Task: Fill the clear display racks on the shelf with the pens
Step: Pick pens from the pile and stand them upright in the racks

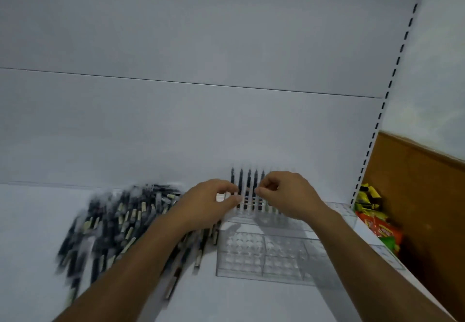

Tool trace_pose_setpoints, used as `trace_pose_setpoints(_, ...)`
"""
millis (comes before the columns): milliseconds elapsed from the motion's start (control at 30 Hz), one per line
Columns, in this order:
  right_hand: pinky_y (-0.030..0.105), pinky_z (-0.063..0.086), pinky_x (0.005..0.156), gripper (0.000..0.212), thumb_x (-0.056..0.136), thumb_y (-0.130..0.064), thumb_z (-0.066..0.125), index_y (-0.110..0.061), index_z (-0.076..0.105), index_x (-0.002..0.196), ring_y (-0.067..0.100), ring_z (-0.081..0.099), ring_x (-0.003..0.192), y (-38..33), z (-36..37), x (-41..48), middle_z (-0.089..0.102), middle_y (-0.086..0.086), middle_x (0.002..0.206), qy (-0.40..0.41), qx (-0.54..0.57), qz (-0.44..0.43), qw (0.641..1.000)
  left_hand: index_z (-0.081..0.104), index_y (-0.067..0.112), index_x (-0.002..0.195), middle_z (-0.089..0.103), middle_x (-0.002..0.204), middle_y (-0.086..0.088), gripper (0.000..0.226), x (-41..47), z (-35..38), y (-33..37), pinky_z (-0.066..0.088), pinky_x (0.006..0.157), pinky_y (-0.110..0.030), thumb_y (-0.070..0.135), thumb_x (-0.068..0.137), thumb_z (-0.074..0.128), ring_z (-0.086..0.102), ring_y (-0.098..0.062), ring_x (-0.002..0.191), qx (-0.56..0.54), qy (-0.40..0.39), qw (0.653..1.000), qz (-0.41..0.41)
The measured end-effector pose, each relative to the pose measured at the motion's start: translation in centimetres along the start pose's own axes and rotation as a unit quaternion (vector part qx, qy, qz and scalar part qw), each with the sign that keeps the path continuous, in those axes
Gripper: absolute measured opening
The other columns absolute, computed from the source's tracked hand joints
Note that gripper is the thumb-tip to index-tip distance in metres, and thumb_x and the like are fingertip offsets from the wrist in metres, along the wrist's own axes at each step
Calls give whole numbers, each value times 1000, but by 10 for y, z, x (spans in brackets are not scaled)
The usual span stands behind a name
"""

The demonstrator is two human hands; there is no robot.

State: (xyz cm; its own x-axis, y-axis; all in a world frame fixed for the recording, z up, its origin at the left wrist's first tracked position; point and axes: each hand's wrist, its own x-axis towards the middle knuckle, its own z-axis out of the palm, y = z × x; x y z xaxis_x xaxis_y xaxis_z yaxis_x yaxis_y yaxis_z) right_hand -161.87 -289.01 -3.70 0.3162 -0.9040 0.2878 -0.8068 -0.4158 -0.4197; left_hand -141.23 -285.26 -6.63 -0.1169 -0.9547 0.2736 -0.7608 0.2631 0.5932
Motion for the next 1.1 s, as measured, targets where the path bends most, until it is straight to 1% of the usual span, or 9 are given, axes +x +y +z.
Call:
trace_pose_setpoints(200,32,51,75,16,94,-49,57,-34,62,93,10,61,82,-78,48,-3,66,-13,90,-109,16,-128,986,67,34,106,65,105,18,21,-75,-68,-57,47,85,-22,45,89,61,60,-3,99,45,122,986,-102)
trace_pose_setpoints(267,34,50,75,19,94,-49,56,-31,62,96,13,60,82,-97,61,-1,66,-9,93,-131,-11,-150,980,66,35,108,62,107,17,21,-96,-82,-74,46,87,-26,45,91,59,59,-6,101,77,142,976,-145)
trace_pose_setpoints(400,36,52,80,29,95,-48,54,-24,64,108,20,62,91,-120,87,6,68,-1,105,-148,-61,-160,974,65,25,117,65,115,6,36,-118,-98,-102,45,83,-28,48,91,57,59,-12,99,132,128,954,-238)
trace_pose_setpoints(533,38,52,84,37,94,-51,52,-22,61,117,24,59,98,-126,107,11,65,3,113,-133,-68,-141,979,61,22,125,61,123,3,46,-120,-97,-112,43,83,-27,51,90,58,58,-15,103,130,106,948,-269)
trace_pose_setpoints(667,42,44,98,56,96,-53,48,-24,42,143,29,41,128,-125,117,19,46,8,139,-108,-47,-117,986,54,22,132,53,132,-5,55,-118,-98,-119,43,87,-32,56,89,56,53,-24,116,195,95,926,-309)
trace_pose_setpoints(767,44,36,108,61,97,-54,45,-27,31,150,31,32,138,-128,122,25,33,8,153,-131,-41,-116,984,47,19,138,53,136,-8,61,-122,-100,-129,44,91,-34,55,90,55,54,-26,118,182,75,919,-343)
trace_pose_setpoints(833,43,40,107,58,98,-52,45,-25,36,149,31,41,133,-133,124,27,39,9,151,-154,-36,-121,980,47,18,138,53,137,-8,61,-125,-100,-134,43,92,-33,54,89,56,54,-26,118,160,83,919,-351)
trace_pose_setpoints(933,35,49,90,44,98,-47,48,-21,56,133,27,58,109,-140,128,26,57,8,131,-162,-47,-128,977,50,17,135,57,132,-7,56,-128,-102,-137,43,87,-30,47,89,61,57,-24,113,107,111,922,-354)
trace_pose_setpoints(1100,25,42,76,21,94,-33,61,-19,72,104,16,58,88,-144,126,27,69,1,110,-105,0,-110,988,51,17,132,65,119,-6,55,-131,-109,-139,47,86,-31,40,86,68,61,-23,103,64,119,916,-378)
